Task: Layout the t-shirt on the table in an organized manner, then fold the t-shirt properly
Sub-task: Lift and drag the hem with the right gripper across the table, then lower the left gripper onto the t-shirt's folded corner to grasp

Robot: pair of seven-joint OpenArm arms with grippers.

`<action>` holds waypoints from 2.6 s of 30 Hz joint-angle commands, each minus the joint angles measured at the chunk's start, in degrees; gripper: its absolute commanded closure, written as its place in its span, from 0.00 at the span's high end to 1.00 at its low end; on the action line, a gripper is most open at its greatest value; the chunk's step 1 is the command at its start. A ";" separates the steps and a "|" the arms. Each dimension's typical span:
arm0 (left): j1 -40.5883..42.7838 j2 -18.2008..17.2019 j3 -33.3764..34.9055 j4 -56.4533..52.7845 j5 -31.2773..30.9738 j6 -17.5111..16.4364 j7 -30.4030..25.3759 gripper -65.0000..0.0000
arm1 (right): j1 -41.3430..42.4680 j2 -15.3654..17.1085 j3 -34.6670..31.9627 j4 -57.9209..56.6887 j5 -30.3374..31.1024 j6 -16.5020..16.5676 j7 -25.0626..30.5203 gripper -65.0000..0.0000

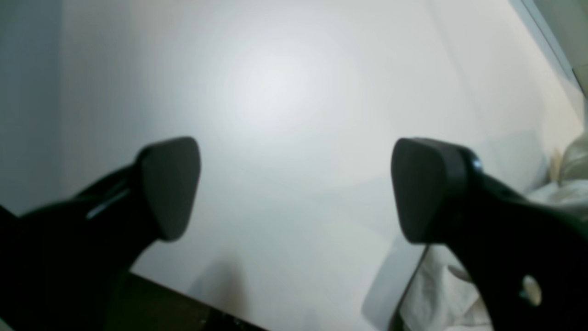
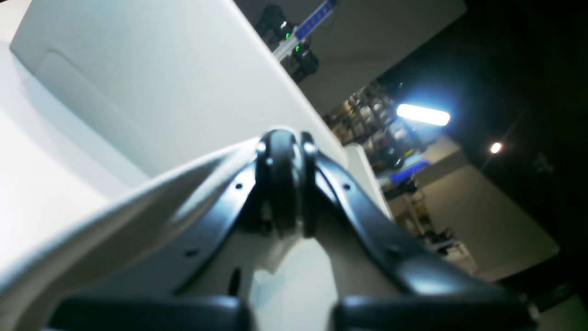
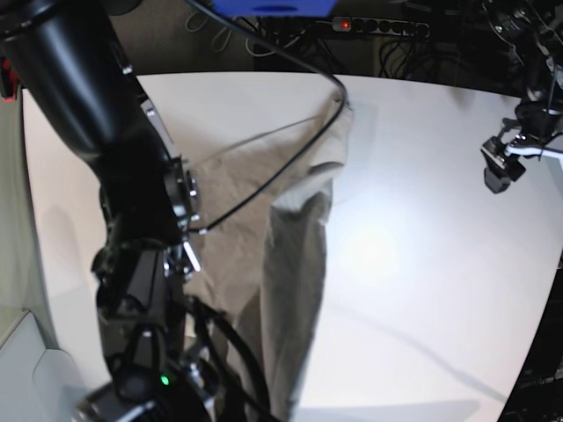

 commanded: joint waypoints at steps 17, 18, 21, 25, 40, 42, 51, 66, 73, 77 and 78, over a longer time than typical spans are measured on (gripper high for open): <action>-0.12 -0.85 -4.13 0.90 -0.79 -0.13 -0.83 1.00 | 14.97 -0.27 4.38 -11.27 1.41 -0.25 2.24 0.00; -0.12 -0.85 -4.49 0.90 -0.79 -0.13 -0.83 1.00 | 14.97 0.51 5.43 -9.78 1.41 -0.25 1.19 0.00; -0.21 -0.85 -4.57 0.90 -0.79 -0.13 -0.83 1.00 | 9.92 6.40 7.10 -5.21 1.59 -0.25 0.22 0.00; -0.56 -0.85 -4.22 0.90 -0.79 -0.13 -0.83 1.00 | 2.45 15.11 8.60 0.24 1.76 -0.25 0.48 0.00; -2.41 -0.76 -1.06 0.81 -0.79 -0.13 -0.74 1.00 | -38.25 23.72 32.69 9.30 1.85 -0.25 11.30 0.00; -2.67 -0.76 2.28 0.55 -0.79 -0.13 -0.74 1.00 | -42.73 21.79 35.06 9.30 1.85 -0.25 16.31 0.00; -8.65 -0.76 22.06 -3.41 0.00 -0.13 -1.18 1.00 | -46.95 18.18 38.14 9.30 1.76 -0.25 19.47 0.00; -17.18 4.33 43.60 -23.63 12.49 0.04 -11.38 1.00 | -47.75 16.78 37.79 9.30 1.59 -0.25 19.38 0.00; -18.85 4.33 44.48 -30.31 11.96 0.13 -12.96 1.00 | -47.75 16.78 37.70 9.30 1.59 -0.25 19.38 0.00; -20.87 4.33 44.57 -34.44 11.96 0.04 -12.96 1.00 | -47.75 16.78 37.70 9.30 1.59 -0.25 19.38 0.00; -21.31 4.33 44.92 -35.41 11.96 0.04 -12.96 1.00 | -47.75 16.78 37.70 9.30 1.59 -0.25 19.38 0.00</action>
